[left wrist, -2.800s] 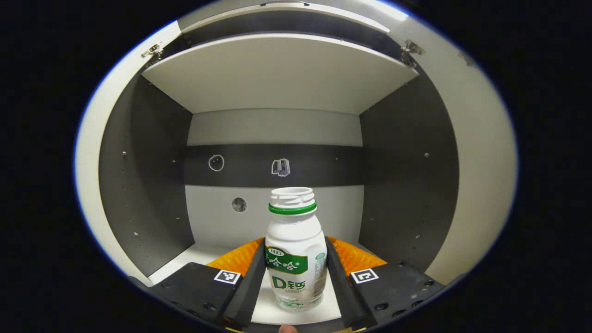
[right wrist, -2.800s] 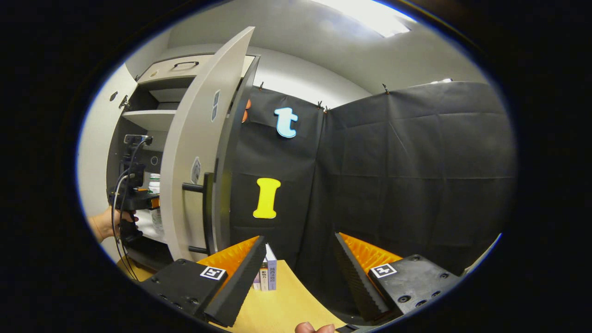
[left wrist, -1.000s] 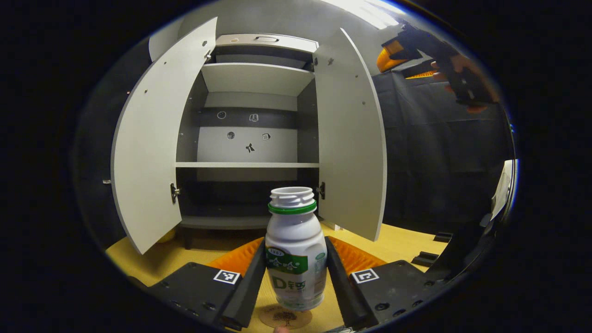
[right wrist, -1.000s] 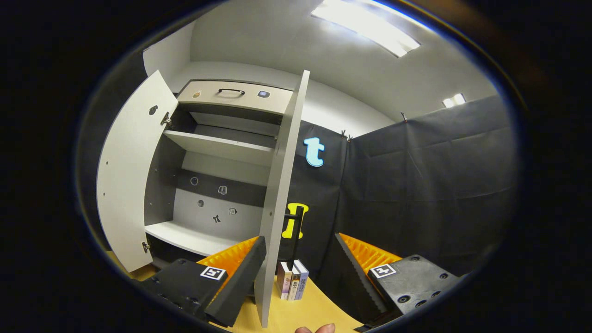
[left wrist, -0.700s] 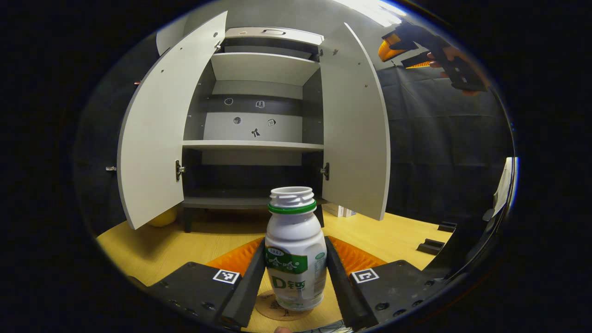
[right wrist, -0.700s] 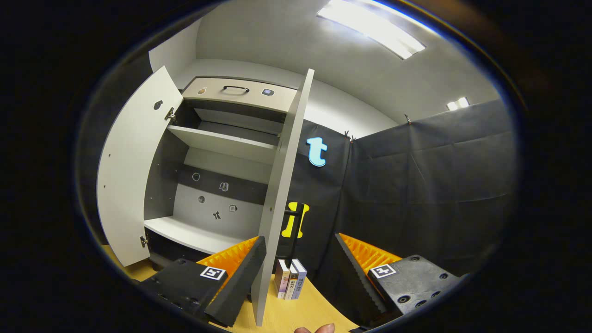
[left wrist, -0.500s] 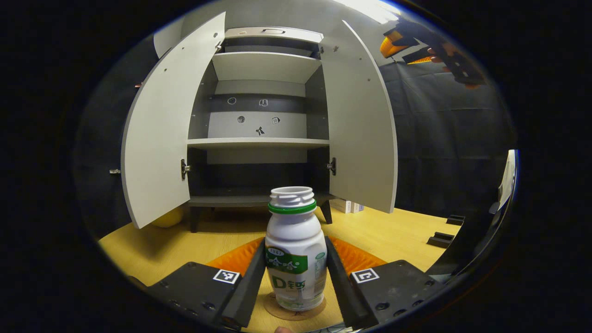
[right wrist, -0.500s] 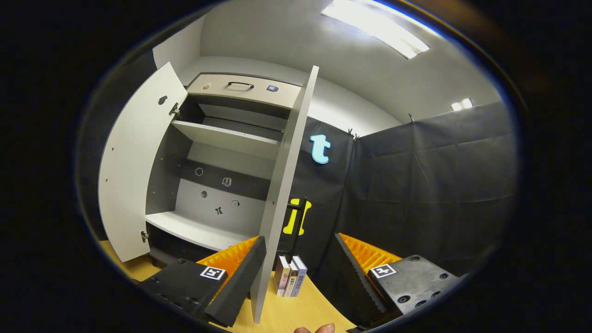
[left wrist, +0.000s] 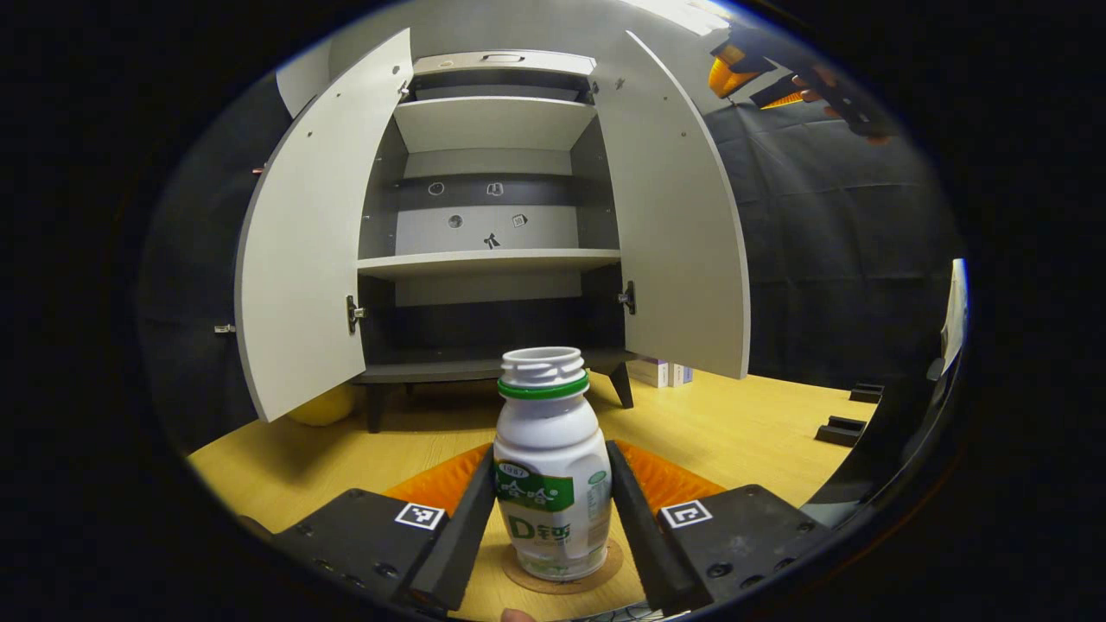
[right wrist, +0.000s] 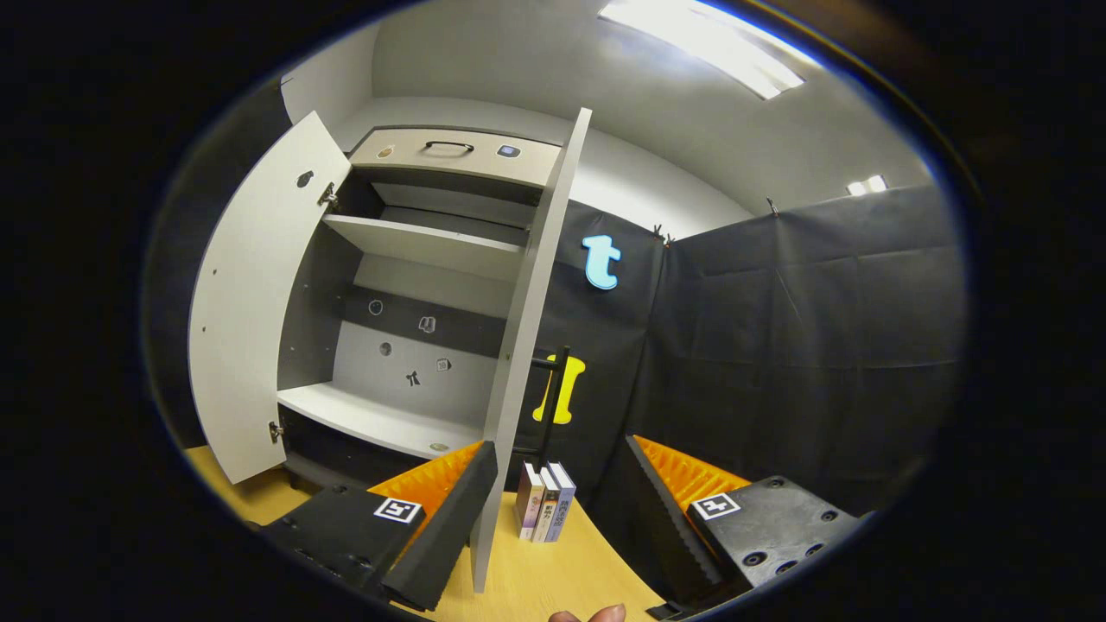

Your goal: Grasp the bottle in the cabinet with the left hand and place it on the coaster, then close the right door with the right hand and the left door with the left hand.

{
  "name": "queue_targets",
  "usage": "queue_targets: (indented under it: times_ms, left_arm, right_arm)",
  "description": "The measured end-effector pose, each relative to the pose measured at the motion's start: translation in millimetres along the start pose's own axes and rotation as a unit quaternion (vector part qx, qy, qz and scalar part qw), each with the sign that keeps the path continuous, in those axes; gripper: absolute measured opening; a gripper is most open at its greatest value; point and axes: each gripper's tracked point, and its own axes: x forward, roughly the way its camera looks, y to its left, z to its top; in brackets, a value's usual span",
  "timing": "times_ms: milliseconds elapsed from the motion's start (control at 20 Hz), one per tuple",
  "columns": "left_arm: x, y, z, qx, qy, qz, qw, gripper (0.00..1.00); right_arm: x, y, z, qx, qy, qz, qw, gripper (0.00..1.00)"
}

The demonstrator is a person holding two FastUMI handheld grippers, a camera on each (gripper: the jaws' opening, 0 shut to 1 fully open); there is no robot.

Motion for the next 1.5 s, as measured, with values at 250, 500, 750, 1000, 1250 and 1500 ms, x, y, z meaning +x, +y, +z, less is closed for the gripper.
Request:
queue_targets:
  times_ms: [250,500,750,1000,1250,1500]
  left_arm:
    - [-9,2,-5,-0.03,0.013,0.001,0.999,0.98]
    - [-28,-5,-23,-0.026,0.036,-0.014,0.999,0.98]
    - [-72,-5,-2,-0.048,0.048,-0.021,0.998,0.98]
    - [-115,56,105,-0.071,0.006,0.026,0.997,0.98]
    - [-132,158,226,-0.105,-0.024,0.105,0.989,0.97]
    - [-125,222,309,-0.066,-0.046,0.161,0.984,0.95]
  right_arm:
    - [-6,-2,-2,0.009,0.01,-0.007,1.0,0.97]
    - [-9,4,-2,0.006,0.006,-0.005,1.0,0.98]
    - [-1,0,-16,0.016,0.023,-0.014,1.0,0.97]
    - [18,-35,-11,0.022,0.012,-0.04,0.999,0.97]
    - [42,-64,-12,0.049,0.016,-0.05,0.997,0.97]
    - [64,-82,-13,0.074,0.029,-0.045,0.996,0.97]
